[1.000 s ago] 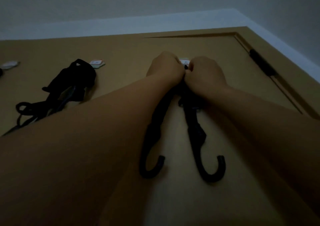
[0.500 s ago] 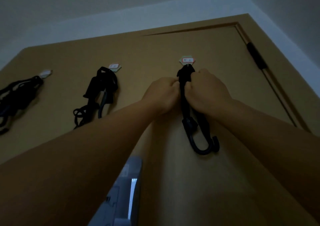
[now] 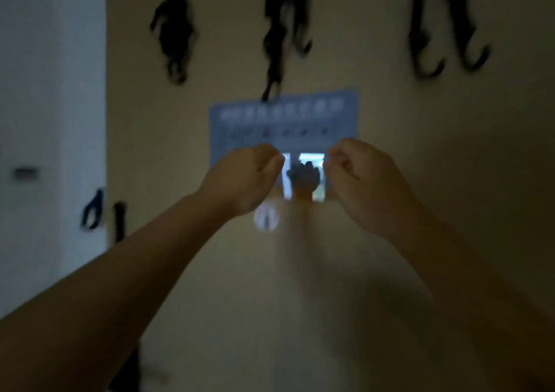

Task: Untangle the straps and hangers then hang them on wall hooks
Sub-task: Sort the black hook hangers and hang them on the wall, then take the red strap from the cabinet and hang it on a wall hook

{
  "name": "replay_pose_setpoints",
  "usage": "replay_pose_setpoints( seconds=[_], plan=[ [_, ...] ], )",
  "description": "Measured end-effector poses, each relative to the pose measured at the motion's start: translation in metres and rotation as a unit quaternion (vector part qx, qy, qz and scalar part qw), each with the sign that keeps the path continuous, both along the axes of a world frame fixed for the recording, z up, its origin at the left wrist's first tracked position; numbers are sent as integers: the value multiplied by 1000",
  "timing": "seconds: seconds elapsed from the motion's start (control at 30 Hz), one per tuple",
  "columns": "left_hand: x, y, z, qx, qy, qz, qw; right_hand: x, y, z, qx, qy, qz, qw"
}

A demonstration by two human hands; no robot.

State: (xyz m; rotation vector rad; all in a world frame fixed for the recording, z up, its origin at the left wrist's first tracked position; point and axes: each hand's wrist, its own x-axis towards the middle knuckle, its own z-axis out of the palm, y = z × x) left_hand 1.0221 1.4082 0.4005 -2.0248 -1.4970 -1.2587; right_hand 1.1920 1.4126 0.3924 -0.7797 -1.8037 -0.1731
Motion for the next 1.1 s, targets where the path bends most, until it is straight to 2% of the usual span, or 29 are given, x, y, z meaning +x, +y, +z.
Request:
replay_pose_setpoints(
  seconds=[0.07,0.2,0.33,0.47,0.57,0.63,0.77,0.97,1.1],
  plan=[
    [-33,-38,-69,-50,-19,51,997,-29,-21,-58,-48,-13,44,998],
    [-86,-116,-179,-158,-54,130,977,-100,-62,-160,-121,-95,114,982],
    [-129,-190,-250,-219,-69,208,951,-161,-111,-228,-191,-133,206,950],
    [-163,-256,-309,-265,-127,269,917,-215,-156,-286,-250,-195,277,907],
    [-185,-304,-352,-326,-168,315,876,-251,-187,-331,-271,-290,312,863],
    [-197,-337,-374,-351,-184,348,850,-274,-209,-360,-253,-352,345,832],
    [-210,-400,-397,-351,-254,435,789,-317,-253,-402,-242,-423,400,776],
    [-227,-470,-433,-367,-358,544,664,-388,-294,-422,-248,-485,473,692],
    [-238,-494,-452,-349,-416,599,589,-435,-319,-429,-170,-557,531,615]
  ],
)
